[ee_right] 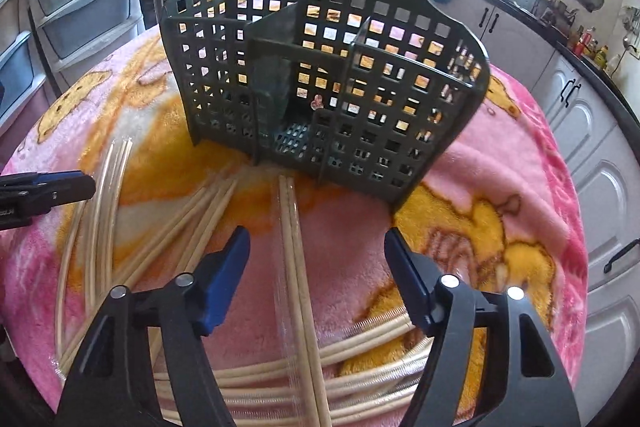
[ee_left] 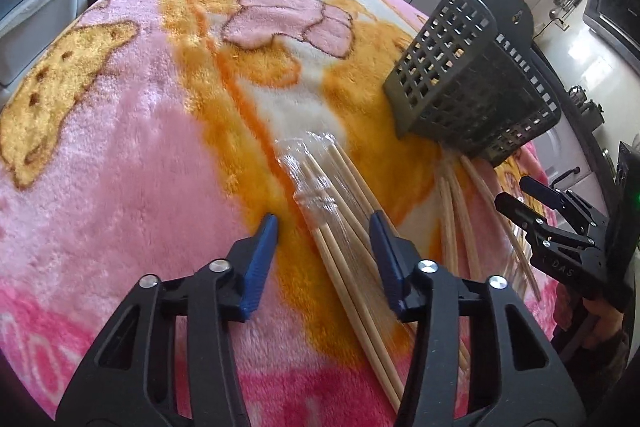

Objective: Organize utensils
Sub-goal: 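Lower and close the left gripper on a wrapped chopstick while the right gripper grasps another, then lift both held chopsticks upright and carry them over the green caddy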

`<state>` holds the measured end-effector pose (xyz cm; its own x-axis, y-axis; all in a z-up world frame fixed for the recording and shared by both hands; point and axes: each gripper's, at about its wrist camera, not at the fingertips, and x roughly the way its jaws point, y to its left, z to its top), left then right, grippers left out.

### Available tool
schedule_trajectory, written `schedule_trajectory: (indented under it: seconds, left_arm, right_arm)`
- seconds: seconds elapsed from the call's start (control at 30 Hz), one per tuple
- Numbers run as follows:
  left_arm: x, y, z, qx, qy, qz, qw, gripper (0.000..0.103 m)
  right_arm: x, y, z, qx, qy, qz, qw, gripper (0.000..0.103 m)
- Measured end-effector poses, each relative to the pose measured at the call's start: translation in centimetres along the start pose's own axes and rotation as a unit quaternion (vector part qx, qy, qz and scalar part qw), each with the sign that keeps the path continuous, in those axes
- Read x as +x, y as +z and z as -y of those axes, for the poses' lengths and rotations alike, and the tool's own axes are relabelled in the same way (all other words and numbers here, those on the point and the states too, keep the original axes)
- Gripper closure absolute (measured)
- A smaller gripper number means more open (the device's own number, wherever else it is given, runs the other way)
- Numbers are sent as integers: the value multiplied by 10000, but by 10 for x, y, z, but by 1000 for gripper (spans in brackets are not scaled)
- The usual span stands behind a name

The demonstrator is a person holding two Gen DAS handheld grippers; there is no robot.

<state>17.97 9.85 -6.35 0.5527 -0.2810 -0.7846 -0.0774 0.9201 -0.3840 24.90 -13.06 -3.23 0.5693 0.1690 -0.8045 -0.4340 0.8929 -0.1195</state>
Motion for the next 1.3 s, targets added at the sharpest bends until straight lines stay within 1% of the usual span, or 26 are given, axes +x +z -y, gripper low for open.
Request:
schedule_trajectory:
  seconds: [0.03,0.1,0.13,0.2,0.33,0.43,0.5,0.53,0.57,0.6,0.63,0.67,0.77,0.8,0.93,0.97,1.17,1.3]
  left_arm:
    - [0,1,-1,24,31,-15,10000,73]
    - [0,2,-5,69,71,-28,9999,81]
    - [0,2,-7,68,74,-36,9999,87]
    - [0,3,-12,91,94,-41,9999,92]
    - [-1,2,-18,155,-5,-29,9999,97]
    - [-2,2,-20,133,-61,-19,9999,97]
    - [-3,3,-20,147,-72,1,9999,97]
    - [-5,4,-20,180,-41,28,9998,98]
    - [-7,4,-19,220,-1,65,9997,98]
    - [-9,5,-19,236,22,102,9997,98]
    - [-12,7,-18,260,24,146,9996,98]
    - [-14,8,-18,292,20,176,9994,98]
    - [-27,13,-10,467,11,345,9983,98]
    - [-31,15,-8,503,-12,394,9980,99]
    - [-49,24,7,659,-127,615,9958,99]
    - [-52,25,11,695,-150,655,9953,99]
    - [-80,38,46,1085,-370,1025,9881,100]
    - [-96,44,65,1276,-480,1247,9828,101]
  right_arm:
    - [2,2,-1,21,22,-43,10000,44]
    - [8,5,1,59,103,-145,9998,50]
    - [10,7,1,60,118,-171,9998,52]
    - [15,10,-1,37,154,-238,9996,55]
    - [22,16,-14,-94,209,-381,9990,57]
    - [31,20,-21,-203,191,-534,9982,68]
    - [38,21,-21,-120,318,-647,9973,81]
    - [40,21,-20,-69,380,-642,9972,84]
    - [41,21,-22,-63,397,-609,9973,90]
    - [40,22,-22,-80,418,-583,9974,93]
    - [39,22,-22,-101,439,-559,9974,94]
    - [37,21,-23,-118,444,-527,9975,97]
    - [24,19,-21,-87,614,-362,9974,97]
    - [17,18,-19,-85,614,-284,9977,97]
    - [-10,17,-11,-25,731,69,9973,97]
    - [-21,17,-7,-9,790,250,9966,97]
    - [-64,19,14,111,850,868,9925,97]
    - [-94,16,28,246,749,1223,9894,97]
